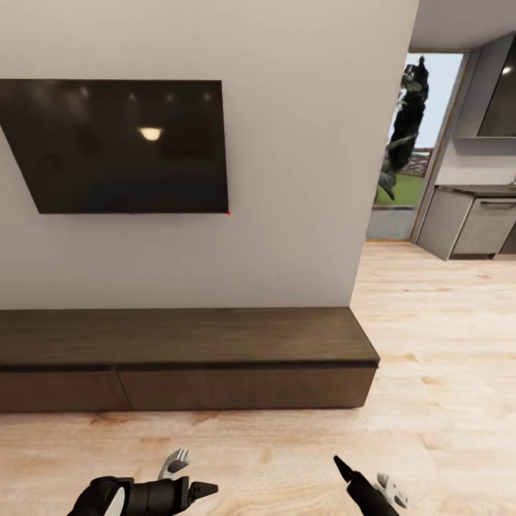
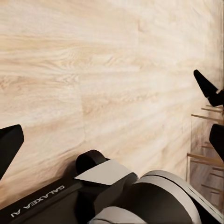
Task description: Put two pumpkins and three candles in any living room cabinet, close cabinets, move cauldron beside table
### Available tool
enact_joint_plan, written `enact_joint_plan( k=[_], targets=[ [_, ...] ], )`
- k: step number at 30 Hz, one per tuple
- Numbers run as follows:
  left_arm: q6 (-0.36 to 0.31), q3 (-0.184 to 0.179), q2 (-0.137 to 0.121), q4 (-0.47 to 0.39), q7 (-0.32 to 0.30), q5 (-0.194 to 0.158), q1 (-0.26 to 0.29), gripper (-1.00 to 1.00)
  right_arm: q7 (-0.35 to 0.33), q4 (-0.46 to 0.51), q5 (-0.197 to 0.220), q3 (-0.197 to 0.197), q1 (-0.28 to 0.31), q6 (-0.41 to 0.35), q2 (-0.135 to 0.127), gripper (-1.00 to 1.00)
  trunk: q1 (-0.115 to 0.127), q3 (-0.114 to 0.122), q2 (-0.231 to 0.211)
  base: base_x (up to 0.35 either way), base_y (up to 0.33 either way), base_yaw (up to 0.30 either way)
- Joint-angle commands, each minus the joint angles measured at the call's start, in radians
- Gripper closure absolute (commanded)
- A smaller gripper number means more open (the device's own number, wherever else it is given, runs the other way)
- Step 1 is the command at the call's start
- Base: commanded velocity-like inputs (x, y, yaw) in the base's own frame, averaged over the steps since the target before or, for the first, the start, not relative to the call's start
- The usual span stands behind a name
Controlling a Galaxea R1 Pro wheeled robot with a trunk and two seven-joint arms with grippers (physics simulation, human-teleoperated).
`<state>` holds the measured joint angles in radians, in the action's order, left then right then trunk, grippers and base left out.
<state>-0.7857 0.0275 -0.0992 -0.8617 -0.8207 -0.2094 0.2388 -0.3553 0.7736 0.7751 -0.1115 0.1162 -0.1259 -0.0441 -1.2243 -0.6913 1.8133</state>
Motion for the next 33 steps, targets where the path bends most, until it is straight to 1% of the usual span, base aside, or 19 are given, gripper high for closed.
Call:
enact_joint_plan(
  k=[1,15,20,21,23,24,26,27,28,29,30,32,33],
  targets=[
    [-0.005,0.001,0.0,0.0,-0.009,-0.001,0.001,-1.0,-0.005,0.001,0.012,-0.004,0.0,-0.012,0.0,-1.0,-0.004,-0.004,0.008,0.0,0.0,0.0],
    [-0.004,-0.003,0.003,0.007,-0.02,-0.002,0.001,-1.0,-0.011,-0.013,0.012,-0.008,0.0,-0.008,-0.001,-1.0,-0.057,-0.048,0.106,0.0,0.0,0.0],
    [-0.005,-0.002,0.003,0.007,-0.021,-0.004,0.001,-1.0,-0.016,-0.014,0.023,-0.011,0.0,0.002,-0.001,-1.0,-0.077,-0.064,0.141,0.0,0.0,0.0],
    [-0.006,-0.002,0.003,0.006,-0.021,-0.005,0.004,-1.0,-0.021,-0.014,0.038,-0.016,0.001,0.0,-0.001,-1.0,-0.08,-0.067,0.148,0.0,0.0,0.0],
    [-0.013,-0.002,0.0,0.001,-0.024,-0.006,0.016,-1.0,-0.026,-0.013,0.084,-0.03,0.005,-0.004,-0.002,-1.0,-0.088,-0.073,0.162,0.0,0.0,0.0],
    [-0.034,-0.001,-0.004,-0.001,-0.038,-0.007,0.031,-1.0,-0.029,-0.009,0.135,-0.041,0.009,-0.01,-0.007,-1.0,-0.092,-0.076,0.169,0.0,0.0,0.0],
    [-0.106,-0.001,-0.018,-0.003,-0.091,-0.005,0.067,-1.0,-0.035,-0.003,0.231,-0.053,0.013,-0.025,-0.017,-1.0,-0.1,-0.083,0.183,0.0,0.0,0.0],
    [-0.124,-0.001,-0.023,-0.004,-0.107,-0.004,0.075,-1.0,-0.036,-0.001,0.25,-0.055,0.014,-0.028,-0.019,-1.0,-0.103,-0.086,0.19,0.0,0.0,0.0],
    [-0.15,-0.001,-0.032,-0.005,-0.139,-0.003,0.091,-1.0,-0.041,0.004,0.281,-0.058,0.015,-0.037,-0.023,-1.0,-0.107,-0.089,0.197,0.0,0.0,0.0],
    [-0.168,0.0,-0.042,-0.006,-0.17,-0.002,0.108,-1.0,-0.051,0.012,0.302,-0.059,0.015,-0.044,-0.025,-1.0,-0.111,-0.092,0.204,0.0,0.0,0.0],
    [-0.175,0.0,-0.047,-0.006,-0.184,-0.003,0.118,-1.0,-0.059,0.017,0.309,-0.06,0.015,-0.046,-0.025,-1.0,-0.115,-0.095,0.211,0.0,0.0,0.0],
    [-0.194,0.0,-0.065,-0.007,-0.239,-0.005,0.156,-1.0,-0.097,0.036,0.327,-0.062,0.016,-0.045,-0.024,-1.0,-0.123,-0.101,0.225,0.0,0.0,0.0],
    [-0.201,0.0,-0.072,-0.007,-0.281,-0.007,0.177,-1.0,-0.119,0.044,0.333,-0.063,0.016,-0.037,-0.021,-1.0,-0.126,-0.104,0.232,0.0,0.0,0.0]
  ],
)
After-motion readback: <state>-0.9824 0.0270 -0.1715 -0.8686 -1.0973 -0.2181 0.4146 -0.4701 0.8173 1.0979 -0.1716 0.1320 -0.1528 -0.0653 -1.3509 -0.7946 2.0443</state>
